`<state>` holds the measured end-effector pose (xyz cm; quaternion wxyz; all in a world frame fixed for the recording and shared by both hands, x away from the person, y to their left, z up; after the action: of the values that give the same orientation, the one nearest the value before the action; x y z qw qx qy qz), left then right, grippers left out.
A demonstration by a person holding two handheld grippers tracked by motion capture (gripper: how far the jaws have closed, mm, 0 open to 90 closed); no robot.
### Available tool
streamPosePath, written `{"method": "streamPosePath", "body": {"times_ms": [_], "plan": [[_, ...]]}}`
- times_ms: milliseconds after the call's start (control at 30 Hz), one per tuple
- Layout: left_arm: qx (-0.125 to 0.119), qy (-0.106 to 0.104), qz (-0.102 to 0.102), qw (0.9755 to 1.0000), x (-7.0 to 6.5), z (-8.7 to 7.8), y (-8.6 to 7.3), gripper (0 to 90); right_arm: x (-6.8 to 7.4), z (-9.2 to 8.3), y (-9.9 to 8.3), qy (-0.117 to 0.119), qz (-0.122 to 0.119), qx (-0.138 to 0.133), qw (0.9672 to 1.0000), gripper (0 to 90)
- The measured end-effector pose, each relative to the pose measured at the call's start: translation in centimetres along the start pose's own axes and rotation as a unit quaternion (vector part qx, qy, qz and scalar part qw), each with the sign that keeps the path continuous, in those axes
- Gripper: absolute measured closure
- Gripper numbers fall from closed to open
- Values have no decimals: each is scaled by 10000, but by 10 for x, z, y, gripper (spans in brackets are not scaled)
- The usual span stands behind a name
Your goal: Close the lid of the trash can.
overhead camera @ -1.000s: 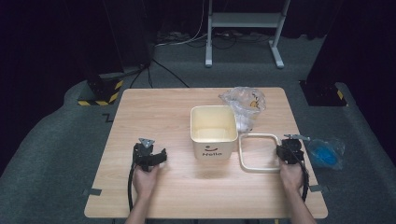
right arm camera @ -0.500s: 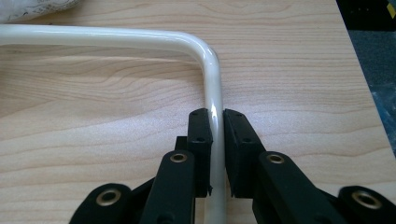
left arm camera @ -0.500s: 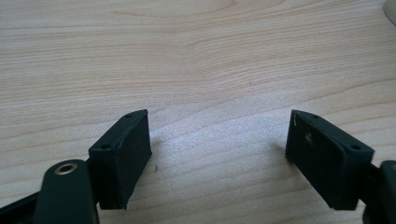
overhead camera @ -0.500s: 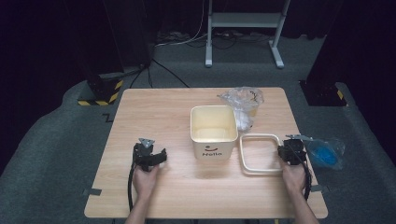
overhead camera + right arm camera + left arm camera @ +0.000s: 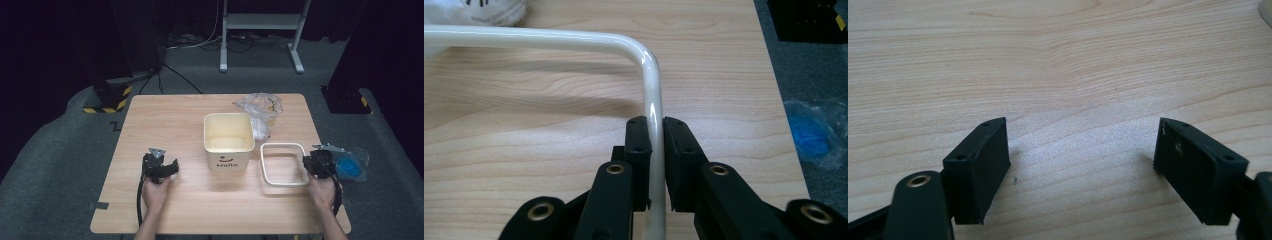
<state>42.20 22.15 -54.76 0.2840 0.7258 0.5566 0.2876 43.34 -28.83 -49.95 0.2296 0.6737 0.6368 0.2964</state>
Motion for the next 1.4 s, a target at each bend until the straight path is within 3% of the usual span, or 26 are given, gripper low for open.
{"method": "streamPosePath", "body": {"times_ms": [700, 1100, 1400], "plan": [[0, 0, 0, 10000, 0, 0, 0, 221, 9, -35, 25, 134, -157, -81, 9998, 818], [0, -1, 1, 10000, 0, 0, 0, 221, 9, -52, 42, 230, -59, -105, 9997, 818], [0, -1, 0, 10000, 0, 0, 0, 221, 15, -64, 56, 259, -137, -138, 9995, 818]]}}
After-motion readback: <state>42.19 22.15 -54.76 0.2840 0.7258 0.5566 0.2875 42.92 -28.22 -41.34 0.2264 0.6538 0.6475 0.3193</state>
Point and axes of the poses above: each handheld gripper's, and its own axes: z roughly forward along the jaws, y roughly out of its top, x roughly to its left, the point moved 3 cm from there along z, roughly forward along the jaws, and after that the axes turned 8 degrees about z, right-handed, at the moved point
